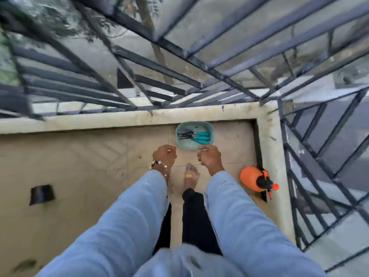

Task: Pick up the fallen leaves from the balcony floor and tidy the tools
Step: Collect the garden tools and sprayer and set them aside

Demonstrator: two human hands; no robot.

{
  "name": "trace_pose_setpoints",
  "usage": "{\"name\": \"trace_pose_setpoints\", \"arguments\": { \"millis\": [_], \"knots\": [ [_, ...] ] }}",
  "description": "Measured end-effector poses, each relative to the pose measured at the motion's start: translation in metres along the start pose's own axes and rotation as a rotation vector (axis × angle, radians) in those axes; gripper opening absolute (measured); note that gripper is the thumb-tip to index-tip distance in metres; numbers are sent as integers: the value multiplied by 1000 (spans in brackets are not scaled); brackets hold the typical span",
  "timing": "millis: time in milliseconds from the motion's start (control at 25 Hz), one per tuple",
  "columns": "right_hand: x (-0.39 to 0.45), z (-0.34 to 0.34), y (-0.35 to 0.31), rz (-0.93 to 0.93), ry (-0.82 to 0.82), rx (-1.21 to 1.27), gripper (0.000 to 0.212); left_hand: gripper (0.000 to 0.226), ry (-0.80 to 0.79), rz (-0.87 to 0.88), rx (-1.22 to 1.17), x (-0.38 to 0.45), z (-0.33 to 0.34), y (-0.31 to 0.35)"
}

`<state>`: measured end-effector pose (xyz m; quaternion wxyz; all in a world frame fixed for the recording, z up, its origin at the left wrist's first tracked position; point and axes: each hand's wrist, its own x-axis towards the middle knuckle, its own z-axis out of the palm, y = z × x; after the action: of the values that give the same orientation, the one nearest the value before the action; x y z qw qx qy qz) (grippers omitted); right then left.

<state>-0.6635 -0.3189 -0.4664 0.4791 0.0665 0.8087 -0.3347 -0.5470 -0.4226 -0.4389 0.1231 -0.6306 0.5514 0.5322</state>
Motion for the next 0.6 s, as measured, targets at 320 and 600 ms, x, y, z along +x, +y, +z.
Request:
{"name": "trace_pose_setpoints", "arguments": {
  "millis": [320,600],
  "knots": [
    [-152,18,-51,-547,-221,-819,30,23,195,132,89,-133,-87,-67],
    [-258,135,-44,-924,-436,-1190,30,24,489,-18,-57,-209,-157,-203]
  ]
}}
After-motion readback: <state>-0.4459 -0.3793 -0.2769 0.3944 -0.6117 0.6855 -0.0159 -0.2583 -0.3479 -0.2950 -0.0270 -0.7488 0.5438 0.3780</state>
